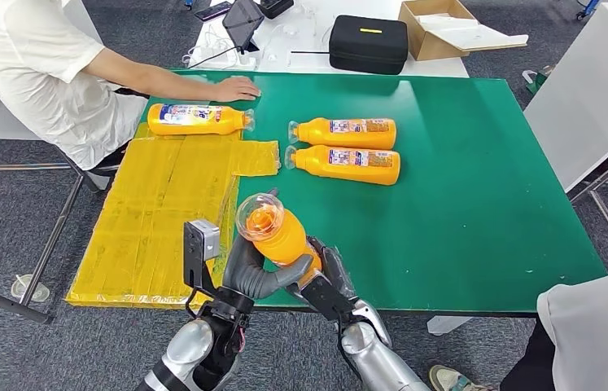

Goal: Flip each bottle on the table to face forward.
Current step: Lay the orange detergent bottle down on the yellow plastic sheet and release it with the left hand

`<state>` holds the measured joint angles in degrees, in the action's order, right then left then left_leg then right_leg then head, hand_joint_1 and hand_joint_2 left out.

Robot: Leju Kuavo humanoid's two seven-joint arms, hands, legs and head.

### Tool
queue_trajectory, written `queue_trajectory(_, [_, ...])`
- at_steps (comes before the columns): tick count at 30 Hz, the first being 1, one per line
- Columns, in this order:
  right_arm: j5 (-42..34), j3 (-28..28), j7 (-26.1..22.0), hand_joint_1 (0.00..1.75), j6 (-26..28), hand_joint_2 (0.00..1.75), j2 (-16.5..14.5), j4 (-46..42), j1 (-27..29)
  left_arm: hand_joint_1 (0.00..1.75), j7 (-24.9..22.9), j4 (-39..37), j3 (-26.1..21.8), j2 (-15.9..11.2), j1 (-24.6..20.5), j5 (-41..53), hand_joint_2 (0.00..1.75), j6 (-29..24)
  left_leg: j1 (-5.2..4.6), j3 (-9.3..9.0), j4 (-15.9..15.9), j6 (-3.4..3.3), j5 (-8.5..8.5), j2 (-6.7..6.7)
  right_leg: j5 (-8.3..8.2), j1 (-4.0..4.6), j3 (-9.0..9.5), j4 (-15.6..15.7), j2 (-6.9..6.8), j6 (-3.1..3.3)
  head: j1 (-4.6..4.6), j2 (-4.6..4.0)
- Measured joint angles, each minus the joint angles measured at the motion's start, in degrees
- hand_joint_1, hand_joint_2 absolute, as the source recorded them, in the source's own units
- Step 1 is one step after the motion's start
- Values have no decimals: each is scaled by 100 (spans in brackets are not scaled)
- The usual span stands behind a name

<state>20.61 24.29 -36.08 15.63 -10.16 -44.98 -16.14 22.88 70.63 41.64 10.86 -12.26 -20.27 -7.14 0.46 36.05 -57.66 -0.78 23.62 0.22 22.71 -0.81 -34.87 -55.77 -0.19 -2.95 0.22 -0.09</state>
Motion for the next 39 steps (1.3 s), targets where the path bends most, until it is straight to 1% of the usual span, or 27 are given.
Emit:
queue_trajectory(8, [3,21,7,175,-3,175,0,7,-8,0,62,-52,14,4,-12,125,175,-82,0,0,0,0,0,-8,0,0,0,0,0,0,1,0])
queue_trajectory(9, [5,31,8,175,-5,175,-1,7,-14,19,110,-56,29,4,-12,229,175,-142,0,0,0,0,0,-8,0,0,0,0,0,0,0,0])
queue_trajectory(12, [19,76,19,175,-22,175,-5,7,-48,150,241,-75,86,7,-13,538,175,-286,0,0,0,0,0,-8,0,0,0,0,0,0,0,0])
queue_trajectory(13, [22,91,29,175,-33,175,-7,7,-58,175,254,-84,94,9,-13,578,175,-289,0,0,0,0,0,-8,0,0,0,0,0,0,1,0])
queue_trajectory(19, [1,136,68,175,-133,175,-7,7,-78,175,203,-137,14,14,-41,213,175,15,0,0,0,0,0,-9,0,0,0,0,-1,0,0,0])
queue_trajectory(21, [-36,138,67,166,-173,175,-7,7,-80,175,198,-141,-32,14,-47,100,175,94,0,0,0,0,0,-9,0,0,0,0,0,0,-1,0])
queue_trajectory(22, [-60,139,62,154,-193,175,-7,7,-81,175,201,-141,-56,14,-47,54,175,121,0,0,0,0,0,-9,0,0,0,-1,0,0,-1,0])
queue_trajectory(24, [-131,144,40,70,-267,175,-10,7,-83,175,232,-140,-97,14,-46,-18,175,153,0,0,0,0,0,-9,0,0,0,-1,-1,0,1,0])
queue_trajectory(25, [-174,148,23,32,-328,175,-14,7,-83,175,256,-139,-111,14,-44,-51,175,159,1,0,0,0,0,-9,0,0,0,-1,-1,0,0,0])
queue_trajectory(26, [-216,152,5,0,-399,175,-21,7,-83,175,279,-137,-125,14,-42,-79,175,161,1,0,0,0,0,-9,0,0,0,-1,-1,0,0,0])
queue_trajectory(28, [-280,166,-29,0,-523,175,-45,7,-83,175,301,-131,-158,13,-32,-129,175,161,1,0,0,0,0,-9,0,0,0,-1,-1,0,1,0])
queue_trajectory(32, [-421,183,-53,0,-632,0,-114,8,-84,175,360,-96,-240,11,45,-283,175,80,1,1,0,0,0,-9,0,1,-1,-1,-1,0,1,0])
queue_trajectory(34, [-453,186,-77,0,-559,0,-135,8,-57,175,471,-33,-285,11,90,-234,175,-163,1,1,0,0,0,-9,0,1,-2,0,-1,0,2,0])
queue_trajectory(36, [-345,186,-120,0,-258,0,-145,7,18,175,593,66,-360,9,156,-60,175,-504,1,1,0,0,0,-8,0,1,-2,0,-1,0,1,0])
queue_trajectory(37, [-215,186,-132,0,-5,0,-138,7,70,175,630,122,-425,2,189,33,175,-657,1,1,0,0,0,-8,0,1,-2,0,-1,0,1,0])
queue_trajectory(39, [257,186,-71,0,734,0,-97,9,166,175,663,252,-587,-19,260,200,175,-929,1,1,0,0,0,-9,1,0,-3,0,-1,0,1,0])
